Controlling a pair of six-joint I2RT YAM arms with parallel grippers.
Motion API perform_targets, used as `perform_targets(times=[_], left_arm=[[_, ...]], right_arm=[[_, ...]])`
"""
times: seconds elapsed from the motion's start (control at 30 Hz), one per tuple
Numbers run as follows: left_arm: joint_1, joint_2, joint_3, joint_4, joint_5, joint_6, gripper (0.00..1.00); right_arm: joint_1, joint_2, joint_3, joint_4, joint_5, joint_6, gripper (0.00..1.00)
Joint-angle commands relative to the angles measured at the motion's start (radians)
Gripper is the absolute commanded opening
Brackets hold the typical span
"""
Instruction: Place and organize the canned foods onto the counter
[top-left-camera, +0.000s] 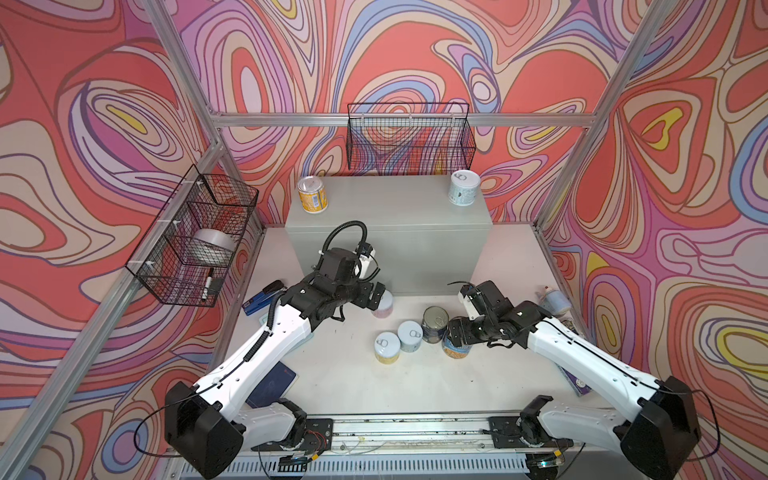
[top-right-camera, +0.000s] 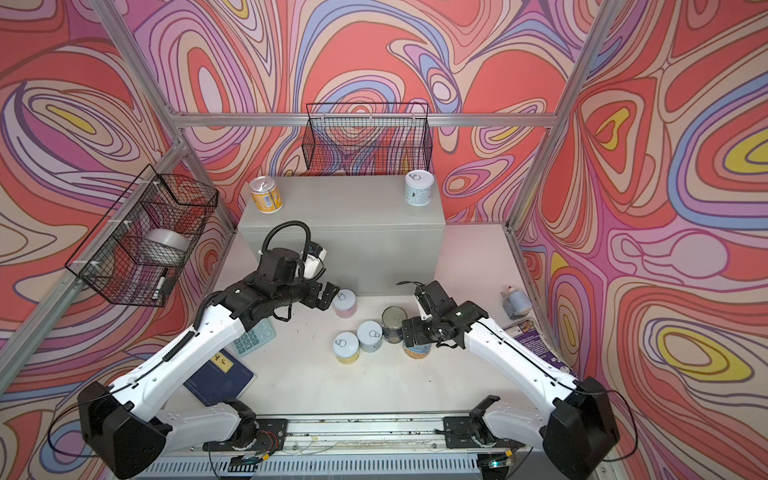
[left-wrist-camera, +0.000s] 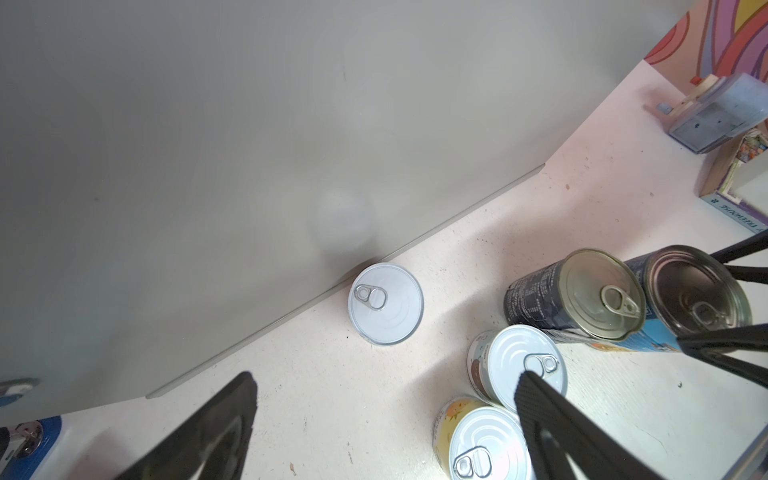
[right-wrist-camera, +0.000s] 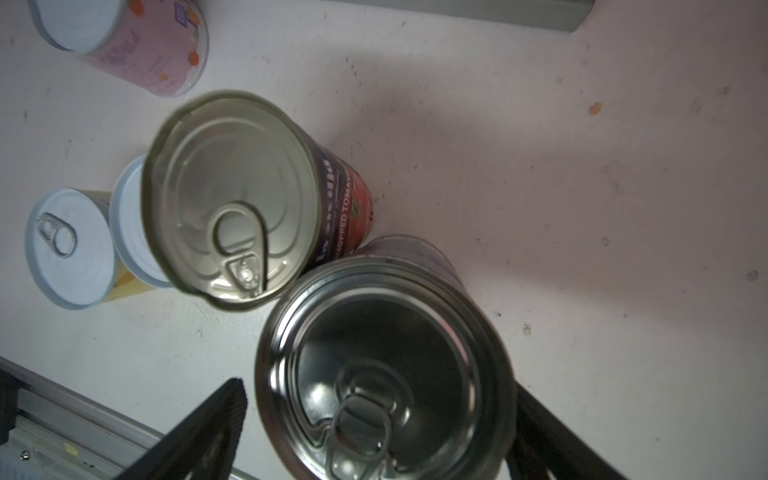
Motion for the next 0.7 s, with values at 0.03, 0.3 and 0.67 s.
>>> perform_targets(times=[0.03,0.3,0.67], left_arm=[[-0.003,-0.006,0.012,0.001,0.002,0.01,1.0],[-0.003,0.0,0.012,0.002,0.029,-0.007,1.0],[-0.026,-0.001,0.013,-0.003,0.024,-0.008,1.0]], right_arm=[[0.025,0.008,0.009,0.021,0.019,0.02,0.94],[0.026,0.011,-0.009,0.028,0.093,0.061,0.8],[0.026,-0.038,-0.019,0.077,0.132,0.09,0.67]])
